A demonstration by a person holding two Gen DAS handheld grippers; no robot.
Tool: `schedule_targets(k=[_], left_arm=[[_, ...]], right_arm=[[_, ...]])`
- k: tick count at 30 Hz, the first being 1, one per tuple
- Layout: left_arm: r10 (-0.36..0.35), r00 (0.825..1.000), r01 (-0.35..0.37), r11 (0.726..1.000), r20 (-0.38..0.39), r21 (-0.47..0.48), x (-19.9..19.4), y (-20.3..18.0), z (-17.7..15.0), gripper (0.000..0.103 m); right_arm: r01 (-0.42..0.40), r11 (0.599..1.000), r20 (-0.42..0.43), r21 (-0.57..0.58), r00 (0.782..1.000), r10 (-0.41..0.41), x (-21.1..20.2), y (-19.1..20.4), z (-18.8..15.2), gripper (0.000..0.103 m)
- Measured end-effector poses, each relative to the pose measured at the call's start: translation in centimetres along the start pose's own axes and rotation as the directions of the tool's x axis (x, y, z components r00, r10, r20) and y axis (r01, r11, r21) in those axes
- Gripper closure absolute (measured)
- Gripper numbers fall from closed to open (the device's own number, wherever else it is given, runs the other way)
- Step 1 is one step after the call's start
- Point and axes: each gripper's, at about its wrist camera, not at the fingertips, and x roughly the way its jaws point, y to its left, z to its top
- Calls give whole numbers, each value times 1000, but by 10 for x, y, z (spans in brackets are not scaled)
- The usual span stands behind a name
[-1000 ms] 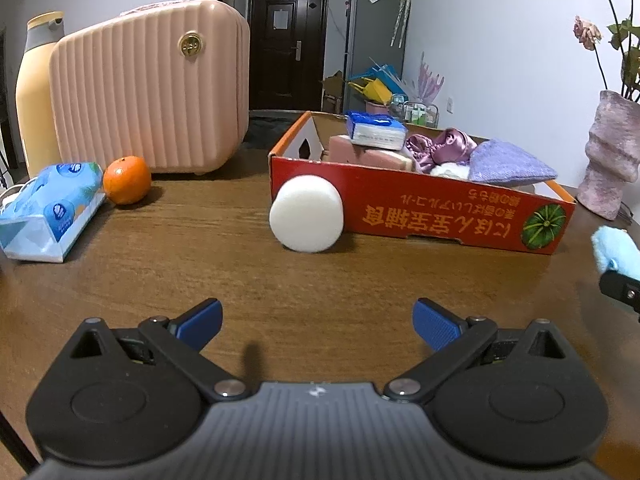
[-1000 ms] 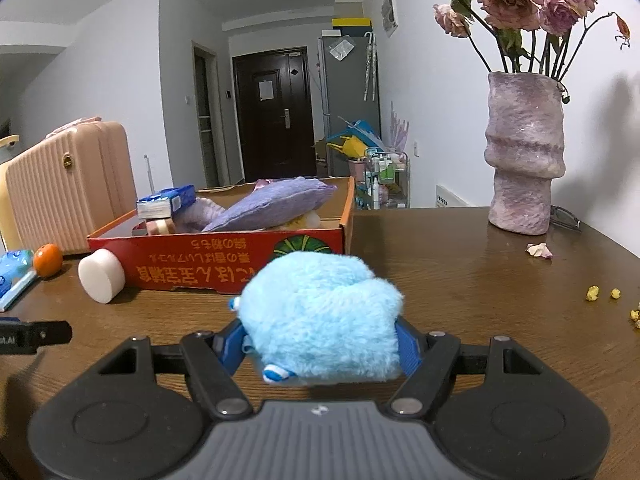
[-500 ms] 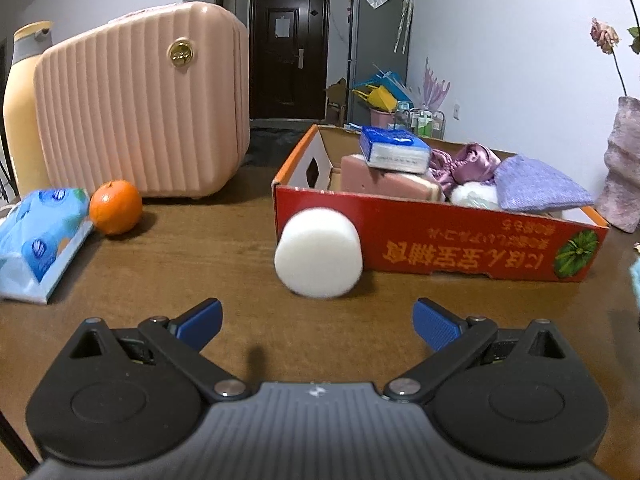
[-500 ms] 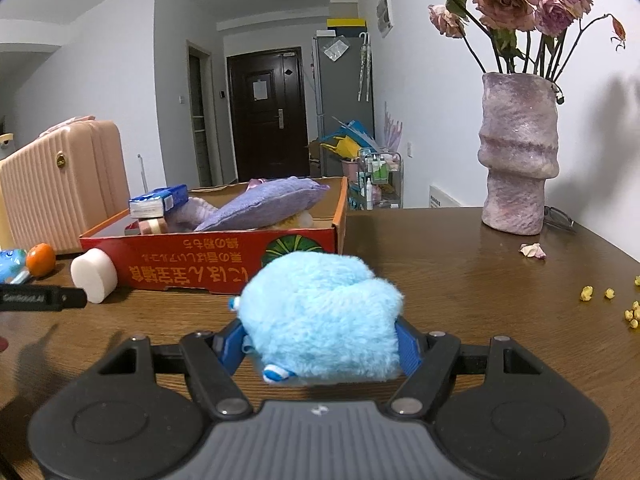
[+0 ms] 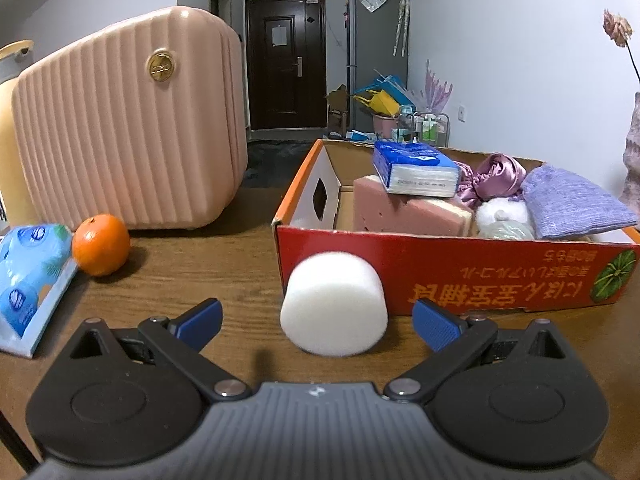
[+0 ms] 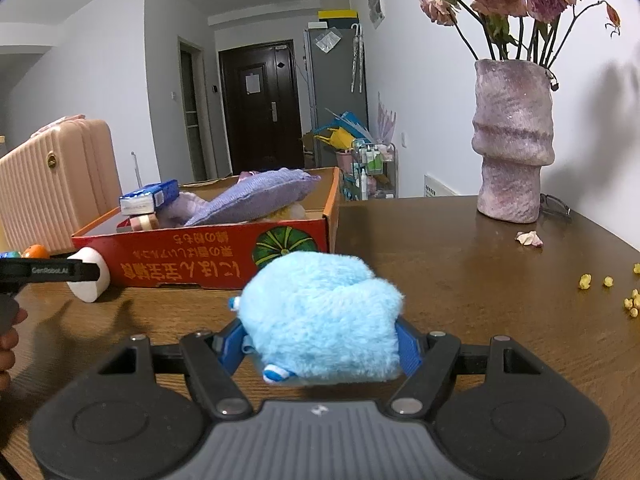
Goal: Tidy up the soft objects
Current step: 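Lift the puff with the right tool while the left tool approaches the white foam cylinder, then close the left tool on the white foam cylinder while the right tool holds the puff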
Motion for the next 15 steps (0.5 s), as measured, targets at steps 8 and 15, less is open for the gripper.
schedule_targets(k=[8,15], left_arm=[[-12,1000,12,1000,-12,15,17,3,7,0],[-26,999,28,999,-36,38,32,6,12,0]], right_arm=[[7,1000,-11,2,1000,-7,1,0,-1,31],[11,1000,-20,8,1000,-10,4,-2,-1,31]])
